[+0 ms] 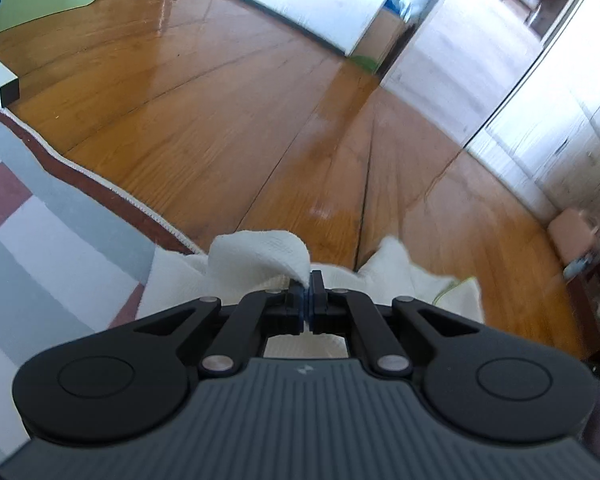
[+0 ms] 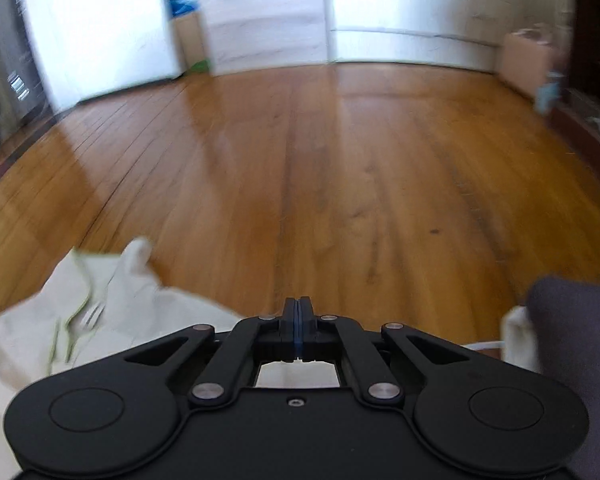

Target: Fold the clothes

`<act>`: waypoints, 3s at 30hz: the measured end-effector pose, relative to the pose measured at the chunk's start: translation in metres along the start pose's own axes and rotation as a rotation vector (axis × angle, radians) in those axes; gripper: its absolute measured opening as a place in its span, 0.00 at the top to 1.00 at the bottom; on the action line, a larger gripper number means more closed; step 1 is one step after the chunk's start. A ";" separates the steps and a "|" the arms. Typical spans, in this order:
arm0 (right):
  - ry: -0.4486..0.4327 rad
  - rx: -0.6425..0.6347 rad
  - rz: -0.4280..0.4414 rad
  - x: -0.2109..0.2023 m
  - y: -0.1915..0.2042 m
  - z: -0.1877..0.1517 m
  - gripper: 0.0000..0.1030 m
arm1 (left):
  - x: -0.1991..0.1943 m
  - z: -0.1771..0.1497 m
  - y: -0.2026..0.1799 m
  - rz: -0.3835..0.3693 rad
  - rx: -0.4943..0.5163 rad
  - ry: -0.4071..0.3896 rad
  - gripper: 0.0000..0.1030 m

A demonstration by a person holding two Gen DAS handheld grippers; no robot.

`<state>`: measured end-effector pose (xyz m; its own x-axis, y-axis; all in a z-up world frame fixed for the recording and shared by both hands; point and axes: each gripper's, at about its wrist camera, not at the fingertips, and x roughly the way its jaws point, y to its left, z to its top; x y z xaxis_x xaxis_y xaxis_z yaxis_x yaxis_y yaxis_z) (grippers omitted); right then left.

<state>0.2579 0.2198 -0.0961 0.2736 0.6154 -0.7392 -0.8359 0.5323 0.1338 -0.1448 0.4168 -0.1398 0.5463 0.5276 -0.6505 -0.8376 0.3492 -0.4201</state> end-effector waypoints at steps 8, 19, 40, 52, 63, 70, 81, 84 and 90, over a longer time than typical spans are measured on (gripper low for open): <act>0.106 -0.156 0.086 0.029 0.030 -0.034 0.46 | 0.022 -0.017 0.045 0.093 -0.107 0.097 0.97; -0.123 -0.456 -0.170 -0.001 0.073 -0.057 0.99 | 0.017 -0.017 0.030 0.115 0.059 0.064 0.97; -0.128 -0.158 -0.326 0.015 0.029 -0.035 1.00 | -0.004 0.005 0.070 0.097 0.019 -0.016 0.57; 0.002 -0.090 -0.085 0.020 0.017 -0.024 0.29 | 0.010 -0.032 -0.027 0.266 0.630 -0.130 0.98; -0.181 -0.231 -0.175 0.012 0.031 -0.057 0.97 | -0.011 -0.016 0.003 0.241 0.396 -0.209 0.98; -0.235 -0.179 -0.265 -0.004 0.025 -0.032 0.97 | -0.021 0.005 -0.012 0.304 0.388 -0.306 0.71; -0.089 0.014 -0.241 -0.036 -0.001 -0.050 0.36 | -0.027 0.002 0.040 0.325 0.177 0.050 0.46; -0.077 0.011 -0.173 -0.055 0.006 -0.083 0.36 | -0.037 -0.007 0.032 0.178 0.147 0.030 0.46; -0.020 -0.053 -0.090 -0.033 0.010 -0.098 0.36 | -0.015 -0.011 0.003 0.034 0.211 0.085 0.46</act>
<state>0.1939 0.1476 -0.1351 0.3573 0.5783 -0.7334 -0.8314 0.5547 0.0324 -0.1554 0.4017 -0.1382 0.5082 0.4777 -0.7166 -0.8308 0.4913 -0.2617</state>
